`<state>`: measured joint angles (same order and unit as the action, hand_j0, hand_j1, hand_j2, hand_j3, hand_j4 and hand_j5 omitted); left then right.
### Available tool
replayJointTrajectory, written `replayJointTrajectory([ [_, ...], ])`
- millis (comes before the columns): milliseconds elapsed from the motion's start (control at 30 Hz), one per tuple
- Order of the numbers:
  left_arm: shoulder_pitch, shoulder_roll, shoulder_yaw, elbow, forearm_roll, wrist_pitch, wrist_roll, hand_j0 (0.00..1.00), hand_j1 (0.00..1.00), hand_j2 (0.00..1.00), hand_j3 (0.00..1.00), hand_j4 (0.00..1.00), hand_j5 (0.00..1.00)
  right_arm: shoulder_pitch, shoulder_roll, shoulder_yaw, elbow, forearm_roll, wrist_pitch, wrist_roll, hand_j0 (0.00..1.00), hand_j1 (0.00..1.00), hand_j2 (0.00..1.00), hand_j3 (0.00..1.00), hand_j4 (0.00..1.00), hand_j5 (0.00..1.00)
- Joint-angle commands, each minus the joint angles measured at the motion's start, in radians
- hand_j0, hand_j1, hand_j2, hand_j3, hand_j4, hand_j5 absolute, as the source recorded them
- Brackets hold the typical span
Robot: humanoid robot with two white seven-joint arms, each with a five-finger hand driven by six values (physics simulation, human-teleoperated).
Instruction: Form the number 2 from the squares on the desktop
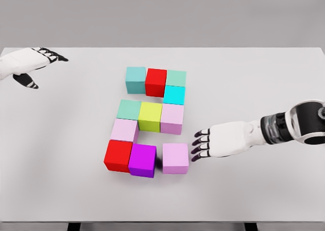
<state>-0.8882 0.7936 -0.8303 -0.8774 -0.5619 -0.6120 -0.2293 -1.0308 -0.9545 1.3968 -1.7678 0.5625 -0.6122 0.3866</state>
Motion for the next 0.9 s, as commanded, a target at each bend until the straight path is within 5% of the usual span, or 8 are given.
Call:
replayJointTrajectory([
  [0,0.000,0.004,0.002,0.000,0.007,0.001,0.001,1.00,1.00,1.00,1.00,1.00,1.00,0.000,0.013,-0.001,0.001,-0.004,0.001,0.000,1.00,1.00,1.00,1.00,1.00,1.00],
  [867,0.006,0.010,0.002,0.000,0.010,0.001,0.001,1.00,1.00,1.00,1.00,1.00,1.00,0.005,0.056,0.001,-0.001,-0.004,0.001,0.001,1.00,1.00,1.00,1.00,1.00,1.00],
])
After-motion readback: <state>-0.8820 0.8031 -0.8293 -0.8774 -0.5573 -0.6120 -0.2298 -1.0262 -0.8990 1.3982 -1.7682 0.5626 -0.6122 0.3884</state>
